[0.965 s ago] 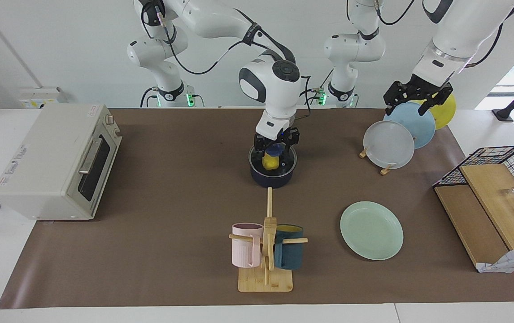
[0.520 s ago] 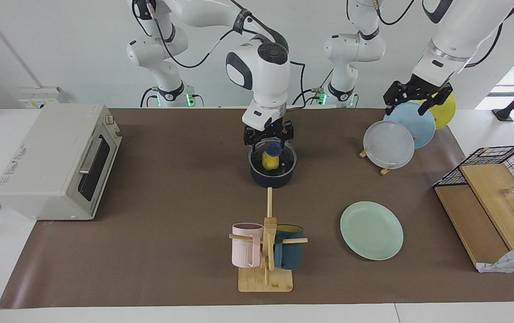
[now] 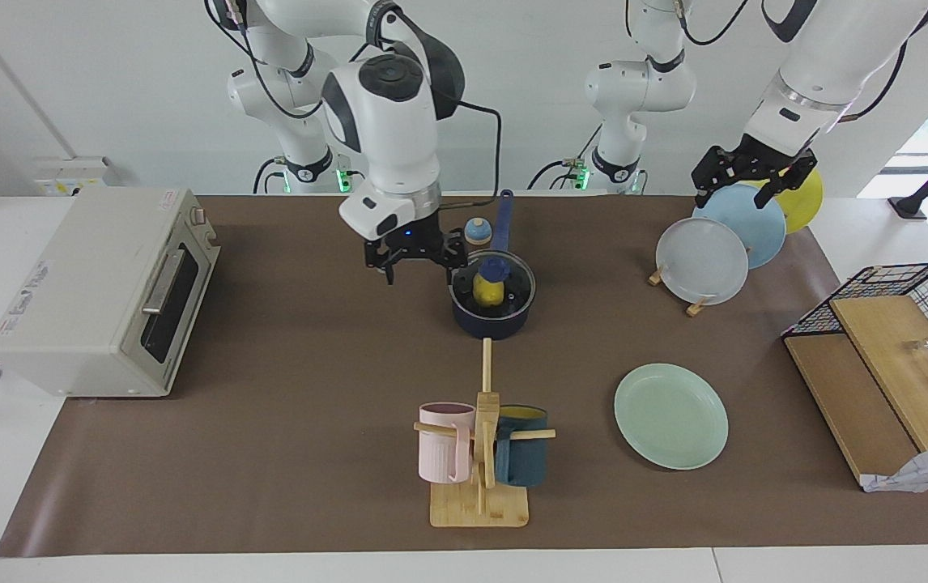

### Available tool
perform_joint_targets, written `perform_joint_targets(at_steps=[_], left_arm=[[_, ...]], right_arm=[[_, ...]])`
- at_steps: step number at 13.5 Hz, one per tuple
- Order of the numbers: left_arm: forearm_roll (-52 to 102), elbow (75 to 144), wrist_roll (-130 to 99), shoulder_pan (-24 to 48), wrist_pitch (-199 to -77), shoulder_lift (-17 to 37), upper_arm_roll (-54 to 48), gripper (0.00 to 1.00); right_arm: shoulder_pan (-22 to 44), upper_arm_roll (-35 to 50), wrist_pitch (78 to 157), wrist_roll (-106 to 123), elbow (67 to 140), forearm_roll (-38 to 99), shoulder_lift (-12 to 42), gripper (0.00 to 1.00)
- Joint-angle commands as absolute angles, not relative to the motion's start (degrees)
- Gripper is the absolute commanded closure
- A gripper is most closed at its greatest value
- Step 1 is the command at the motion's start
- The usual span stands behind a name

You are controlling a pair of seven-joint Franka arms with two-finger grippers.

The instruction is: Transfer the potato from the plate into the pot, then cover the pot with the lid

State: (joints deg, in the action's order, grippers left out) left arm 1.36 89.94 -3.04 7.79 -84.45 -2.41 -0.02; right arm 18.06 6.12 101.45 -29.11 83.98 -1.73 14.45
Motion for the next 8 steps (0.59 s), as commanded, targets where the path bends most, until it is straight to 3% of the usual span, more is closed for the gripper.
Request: perform_joint_targets(at_steps=[1,8], left_arm=[[0.7,91.49,-3.78,7.82,-84.81,-3.87,-0.26,0.0],[0.7,91.49,-3.78,7.82,-84.73,-3.87,-0.26,0.0]], right_arm=[[12.24,6.68,95.21,-21.83,84.64,-0.97,10.39,0.0],[0.27,4.24,90.89,-7.31,86.57,-1.76,6.33,0.0]])
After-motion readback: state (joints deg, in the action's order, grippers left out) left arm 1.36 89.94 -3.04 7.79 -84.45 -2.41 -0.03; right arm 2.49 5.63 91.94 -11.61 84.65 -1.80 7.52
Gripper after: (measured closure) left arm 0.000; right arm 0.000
